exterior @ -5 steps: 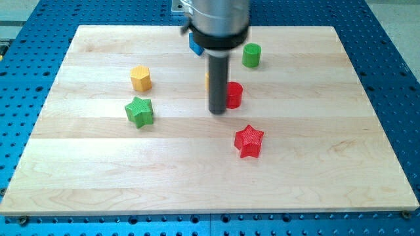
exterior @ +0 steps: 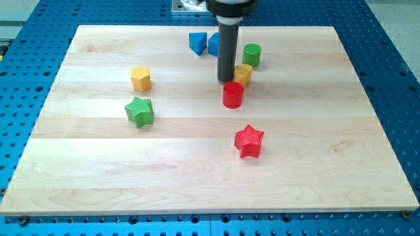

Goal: Move the heart towards the right of the red circle

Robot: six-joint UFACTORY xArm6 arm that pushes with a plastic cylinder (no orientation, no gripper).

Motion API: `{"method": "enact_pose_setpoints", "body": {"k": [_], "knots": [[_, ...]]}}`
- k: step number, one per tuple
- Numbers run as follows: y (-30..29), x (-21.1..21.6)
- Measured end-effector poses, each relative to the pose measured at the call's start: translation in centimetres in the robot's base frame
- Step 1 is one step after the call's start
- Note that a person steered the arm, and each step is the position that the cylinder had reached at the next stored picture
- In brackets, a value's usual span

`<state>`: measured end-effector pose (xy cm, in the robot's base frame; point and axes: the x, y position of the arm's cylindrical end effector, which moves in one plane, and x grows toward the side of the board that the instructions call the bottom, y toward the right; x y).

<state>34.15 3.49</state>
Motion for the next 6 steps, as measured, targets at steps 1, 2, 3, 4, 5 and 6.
{"method": "enact_pose_setpoints", "body": {"k": [1,2,3,4,5,6], "knots": [[2.0,1.4],[5.9,7.8],[8.1,10.0],[7.9,5.4],[10.9,3.8],[15.1,6.6]]}}
